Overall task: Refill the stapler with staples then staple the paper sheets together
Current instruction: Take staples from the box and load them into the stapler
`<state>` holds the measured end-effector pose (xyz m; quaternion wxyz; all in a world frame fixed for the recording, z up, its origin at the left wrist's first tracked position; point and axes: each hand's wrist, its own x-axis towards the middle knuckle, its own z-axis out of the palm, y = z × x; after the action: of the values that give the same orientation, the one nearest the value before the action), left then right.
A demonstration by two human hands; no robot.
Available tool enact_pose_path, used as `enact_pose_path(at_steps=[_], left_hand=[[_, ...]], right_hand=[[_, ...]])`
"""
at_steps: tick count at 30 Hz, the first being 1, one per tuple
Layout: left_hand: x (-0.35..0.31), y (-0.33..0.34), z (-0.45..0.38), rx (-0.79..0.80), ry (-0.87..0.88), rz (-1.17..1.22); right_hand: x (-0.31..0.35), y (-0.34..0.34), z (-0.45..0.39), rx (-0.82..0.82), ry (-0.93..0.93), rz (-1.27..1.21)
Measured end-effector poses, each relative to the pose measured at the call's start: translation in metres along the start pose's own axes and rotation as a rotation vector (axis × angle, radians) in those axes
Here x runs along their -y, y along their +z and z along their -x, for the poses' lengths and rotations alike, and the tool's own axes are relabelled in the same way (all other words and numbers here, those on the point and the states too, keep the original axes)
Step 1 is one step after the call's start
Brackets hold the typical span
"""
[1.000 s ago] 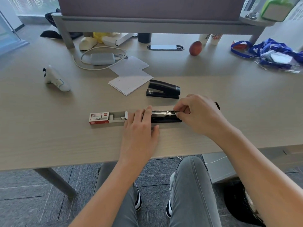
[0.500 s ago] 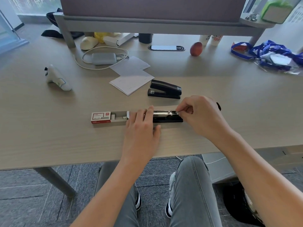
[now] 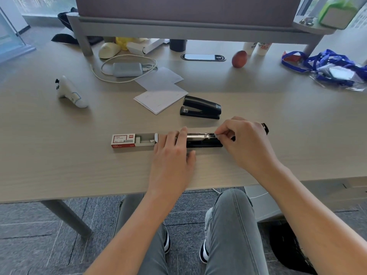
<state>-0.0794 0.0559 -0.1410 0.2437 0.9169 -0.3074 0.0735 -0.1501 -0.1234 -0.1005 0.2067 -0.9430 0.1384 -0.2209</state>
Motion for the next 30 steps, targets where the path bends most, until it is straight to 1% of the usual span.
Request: enact_pose_path(at_steps=[11, 19, 24, 30], left_hand=[[0.000, 0.000, 0.000, 0.003, -0.002, -0.005], [0.000, 0.000, 0.000, 0.008, 0.008, -0.007], [0.000, 0.000, 0.001, 0.007, 0.019, -0.011], [0.000, -0.001, 0.001, 0.017, 0.022, -0.015]], right_hand=[[0.000, 0.001, -0.001, -0.003, 0.015, -0.016], [-0.002, -0.002, -0.003, 0.005, -0.014, 0.009], [-0.002, -0.005, -0.005, 0.054, -0.068, 0.037], [0.000, -0.008, -0.011, 0.101, -0.075, 0.086]])
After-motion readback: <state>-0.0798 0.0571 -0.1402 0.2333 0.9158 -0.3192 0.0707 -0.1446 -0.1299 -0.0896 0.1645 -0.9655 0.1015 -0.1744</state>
